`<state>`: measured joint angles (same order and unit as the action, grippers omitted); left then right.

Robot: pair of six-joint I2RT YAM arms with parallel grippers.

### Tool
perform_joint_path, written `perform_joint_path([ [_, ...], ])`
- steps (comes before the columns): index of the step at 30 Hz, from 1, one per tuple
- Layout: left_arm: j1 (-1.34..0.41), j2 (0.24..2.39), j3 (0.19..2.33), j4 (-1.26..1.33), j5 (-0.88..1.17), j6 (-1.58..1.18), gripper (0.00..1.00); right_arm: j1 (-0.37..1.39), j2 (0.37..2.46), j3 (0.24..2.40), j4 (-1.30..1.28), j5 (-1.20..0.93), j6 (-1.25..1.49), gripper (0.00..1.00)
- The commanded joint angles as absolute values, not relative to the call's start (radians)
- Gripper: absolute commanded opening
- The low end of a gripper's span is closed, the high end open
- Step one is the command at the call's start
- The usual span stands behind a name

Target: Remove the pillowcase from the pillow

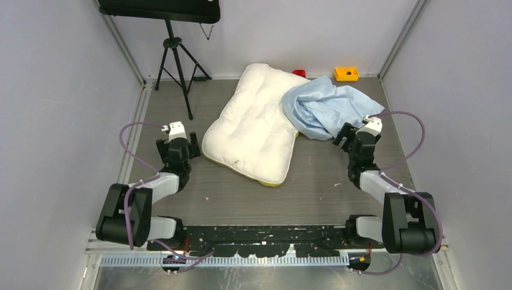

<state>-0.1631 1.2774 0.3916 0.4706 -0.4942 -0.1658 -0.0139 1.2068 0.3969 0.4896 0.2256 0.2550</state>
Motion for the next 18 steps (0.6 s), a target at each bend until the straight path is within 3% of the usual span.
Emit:
perform_joint_path([
  [1,-0.141,1.331,0.382,0.650,-0.430,-0.139,1.00,-0.011,1.251,0.405,0.668,0.280,0.217,0.89],
  [7,-0.141,1.380,0.422,0.646,-0.426,-0.098,1.00,-0.011,1.263,0.437,0.545,0.236,0.162,0.88],
  [10,-0.140,1.384,0.412,0.683,-0.426,-0.076,1.00,-0.011,1.315,0.328,0.751,0.297,0.212,0.89],
  [12,-0.141,1.407,0.410,0.721,-0.374,-0.037,0.97,-0.012,1.332,0.353,0.735,0.269,0.186,0.88],
  [14,-0.141,1.504,0.361,0.933,-0.324,0.007,0.94,-0.012,1.369,0.362,0.774,0.268,0.158,0.88],
  [16,-0.139,1.577,0.321,1.080,-0.364,0.007,0.99,-0.013,1.446,0.343,0.883,0.264,0.149,0.87],
  [18,-0.138,1.550,0.346,0.972,-0.342,0.005,1.00,-0.013,1.549,0.321,1.032,0.261,0.143,0.85],
])
